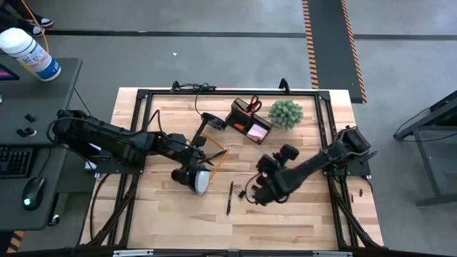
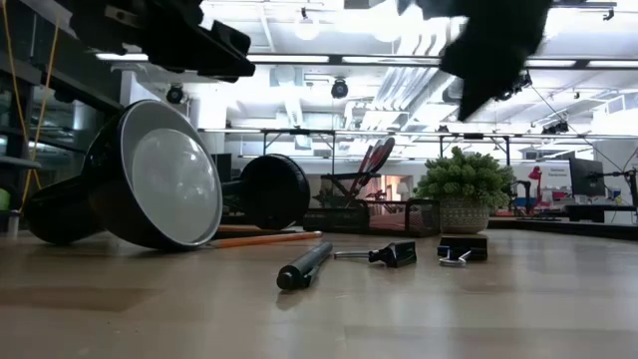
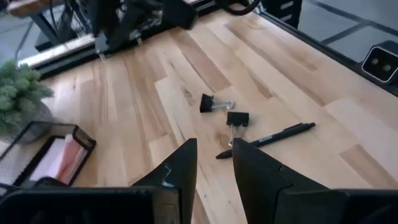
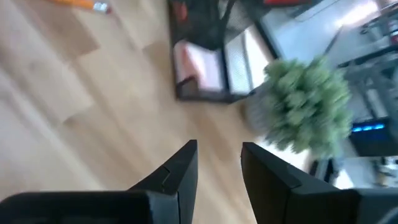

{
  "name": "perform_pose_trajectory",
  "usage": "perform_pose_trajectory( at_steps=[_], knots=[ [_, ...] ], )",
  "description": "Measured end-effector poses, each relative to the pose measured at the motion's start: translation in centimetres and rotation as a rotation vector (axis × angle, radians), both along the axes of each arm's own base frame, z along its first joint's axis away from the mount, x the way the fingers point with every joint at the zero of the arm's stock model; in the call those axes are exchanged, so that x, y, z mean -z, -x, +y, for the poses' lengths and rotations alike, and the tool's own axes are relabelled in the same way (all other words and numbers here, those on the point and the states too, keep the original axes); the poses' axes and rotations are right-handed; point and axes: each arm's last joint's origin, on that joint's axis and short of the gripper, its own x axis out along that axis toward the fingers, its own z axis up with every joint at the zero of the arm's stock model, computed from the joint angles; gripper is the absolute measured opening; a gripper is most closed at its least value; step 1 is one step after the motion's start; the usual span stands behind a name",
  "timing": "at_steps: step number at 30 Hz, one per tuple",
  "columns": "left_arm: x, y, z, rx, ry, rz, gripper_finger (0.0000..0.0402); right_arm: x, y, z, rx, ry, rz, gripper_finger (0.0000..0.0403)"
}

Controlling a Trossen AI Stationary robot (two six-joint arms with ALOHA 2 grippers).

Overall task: Pick and place office supplies into organizer
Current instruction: Put the top black pen into the desk organizer

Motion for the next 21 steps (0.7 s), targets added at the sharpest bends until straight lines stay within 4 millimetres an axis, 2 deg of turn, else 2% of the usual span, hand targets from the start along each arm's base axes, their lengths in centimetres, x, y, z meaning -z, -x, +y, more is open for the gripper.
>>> perform_pose_trajectory(
  at_steps=[5,9,16,21],
  knots=[
    [0.7,-1.3,-0.1,-0.008,0.035,0.048,0.0092,2.6,1.6,1.4,-0.048,-0.084,-0.072,0.0114],
    [1.1,-2.4,-0.4,0.080,0.003,0.095,0.0092,3.8,2.3,2.1,-0.082,-0.099,-0.100,0.0114],
    [0.8,-5.3,-0.8,0.275,-0.123,0.165,0.0092,4.3,2.8,2.9,-0.124,-0.093,-0.117,0.0114],
    [0.7,-7.4,-1.0,0.433,-0.225,0.181,0.0092,4.3,3.9,4.5,-0.190,-0.091,-0.113,0.0114]
  ],
)
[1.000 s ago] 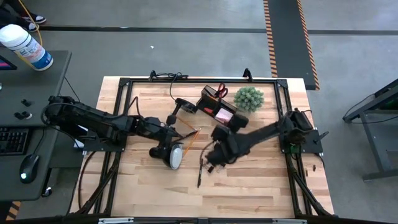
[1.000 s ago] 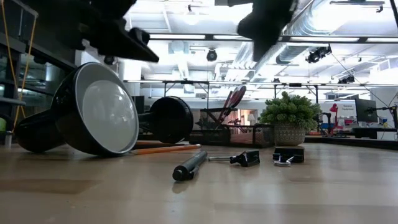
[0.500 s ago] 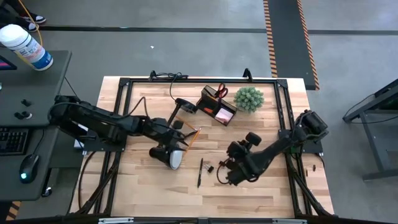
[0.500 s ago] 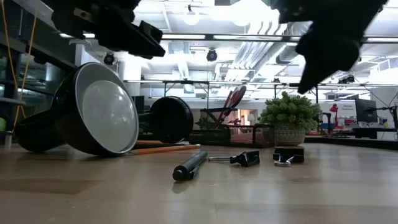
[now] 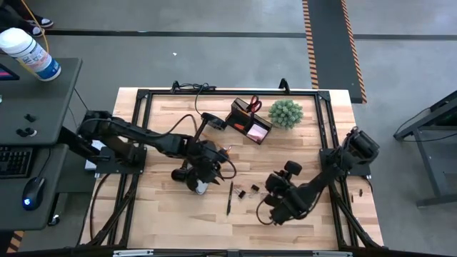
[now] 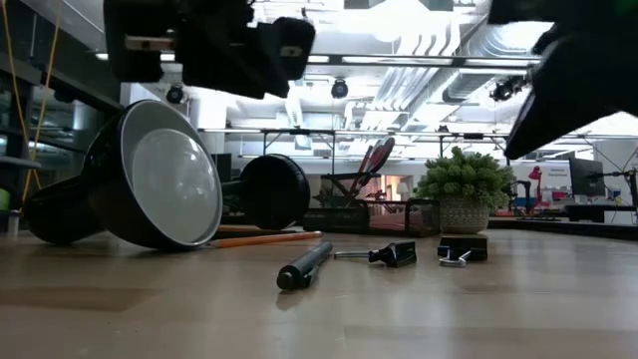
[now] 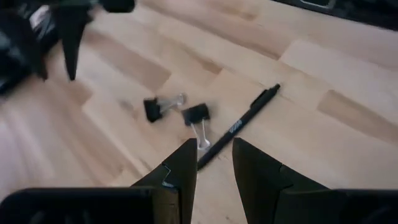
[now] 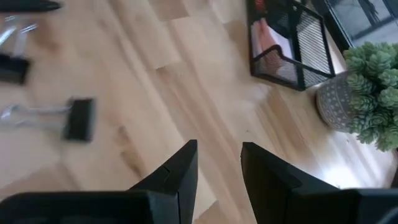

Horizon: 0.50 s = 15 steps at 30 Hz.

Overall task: Pick and place office supplies into organizer
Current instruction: Put the top black pen into the desk organizer

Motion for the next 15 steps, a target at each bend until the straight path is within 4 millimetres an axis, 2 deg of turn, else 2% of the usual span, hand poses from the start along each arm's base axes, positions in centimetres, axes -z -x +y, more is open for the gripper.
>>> perform_pose_trajectory(
  at_steps=[7,15],
  knots=[
    [1.2,-2.4,-0.3,0.185,-0.064,-0.035,0.0092,0.0,0.6,2.1,-0.083,-0.019,-0.080,0.0114],
    [1.2,-4.6,-0.3,0.215,-0.074,-0.029,0.0092,0.0,0.8,2.7,-0.123,-0.001,-0.113,0.0114]
  ],
)
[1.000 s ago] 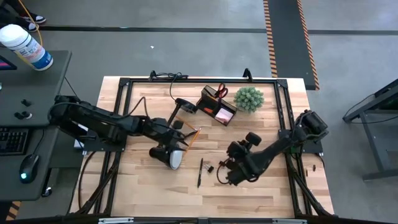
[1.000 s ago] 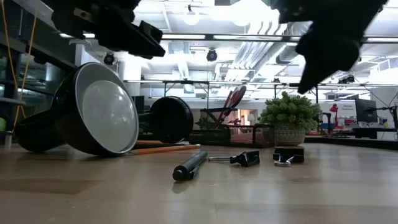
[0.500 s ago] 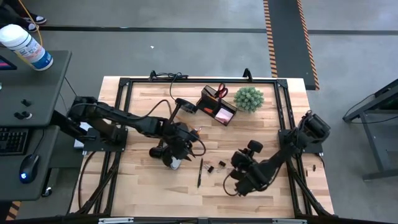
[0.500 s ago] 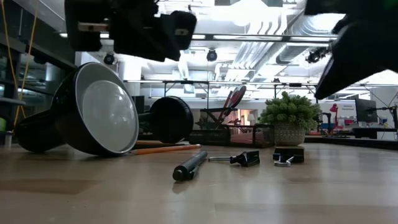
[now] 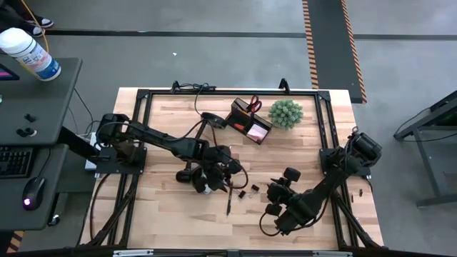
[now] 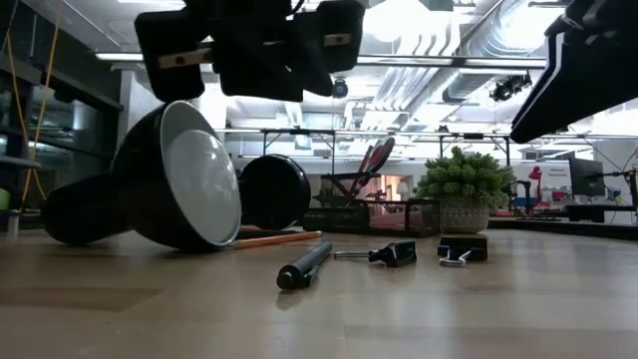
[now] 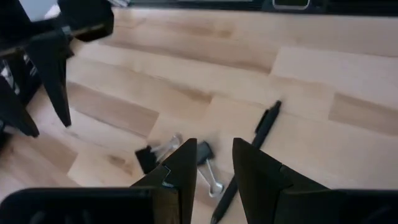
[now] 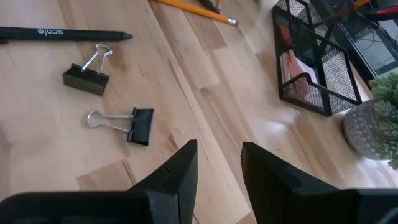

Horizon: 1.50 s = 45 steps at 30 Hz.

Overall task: Pick and place office supplies into organizer
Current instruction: Put the top black pen into the desk organizer

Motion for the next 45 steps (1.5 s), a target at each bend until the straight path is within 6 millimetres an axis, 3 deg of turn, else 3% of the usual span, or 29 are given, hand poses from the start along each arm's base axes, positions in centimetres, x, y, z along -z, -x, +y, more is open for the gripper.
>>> perform_pose_trajectory(
  at_steps=[12,19,25,33,39,45],
  knots=[
    [-0.9,0.4,0.8,-0.331,-0.112,0.250,0.0092,0.0,-0.1,0.0,-0.010,0.007,-0.009,0.0114],
    [-0.6,1.7,0.8,-0.400,-0.094,0.401,0.0092,0.0,-0.1,0.0,-0.013,0.017,-0.012,0.0114],
    [-1.4,2.3,1.2,-0.535,-0.166,0.407,0.0092,-0.1,-0.1,0.0,-0.013,0.017,-0.014,0.0114],
    [-4.2,3.7,1.6,-0.668,-0.205,0.333,0.0092,-0.1,-0.1,0.0,-0.018,0.026,-0.010,0.0114],
    [-4.8,4.4,5.0,-0.716,-0.250,0.331,0.0092,-0.1,-0.2,0.0,-0.024,0.040,-0.014,0.0114],
    [-3.5,5.6,9.7,-0.793,-0.080,0.401,0.0092,-0.1,-0.1,0.0,-0.027,0.043,-0.012,0.0114]
  ],
)
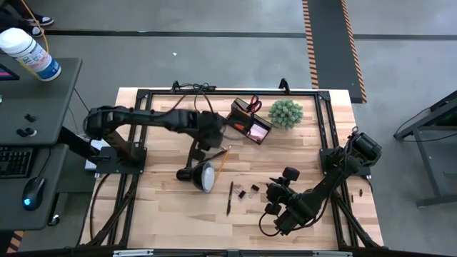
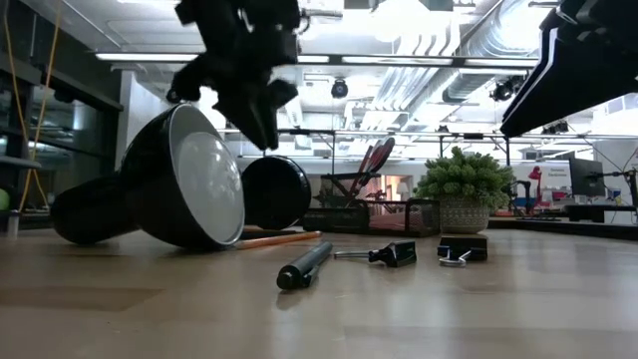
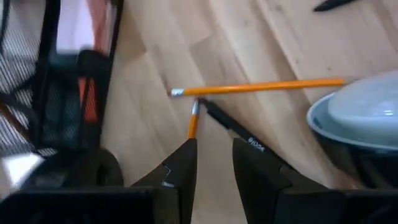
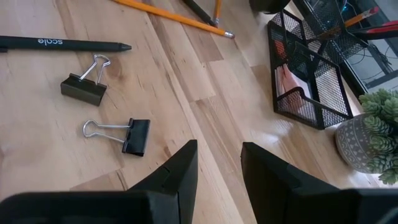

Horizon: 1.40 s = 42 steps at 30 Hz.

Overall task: Pick and place office supplies into organizer
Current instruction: Put the top black pen into the desk organizer

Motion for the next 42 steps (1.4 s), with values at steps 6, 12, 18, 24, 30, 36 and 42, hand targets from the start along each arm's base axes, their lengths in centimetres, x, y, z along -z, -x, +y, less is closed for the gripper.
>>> perform_pose_trajectory(
  at_steps=[6,12,18,24,30,36,42],
  knots=[
    [1.1,0.9,1.9,-0.181,0.087,-0.004,0.0092,0.0,0.0,0.0,-0.007,0.011,0.001,0.0114],
    [1.3,0.6,1.0,-0.347,0.153,-0.017,0.0092,0.0,0.0,0.0,-0.014,0.019,0.001,0.0114],
    [0.8,-0.7,-0.5,-0.394,0.166,-0.021,0.0092,0.0,-0.1,0.0,-0.013,0.018,0.001,0.0114],
    [1.2,-2.6,-1.3,-0.439,0.122,0.035,0.0092,0.0,-0.1,0.1,-0.013,0.008,-0.008,0.0114],
    [2.1,-3.9,-0.9,-0.497,0.143,0.061,0.0092,0.0,-0.1,0.1,-0.017,0.010,-0.006,0.0114],
    [2.3,-5.0,-0.7,-0.495,0.144,0.058,0.0092,0.0,-0.1,0.1,-0.019,0.014,-0.001,0.0114],
    [3.7,-5.6,-0.6,-0.506,0.142,0.136,0.0092,0.0,-0.1,0.1,-0.025,0.019,0.006,0.0114]
  ],
)
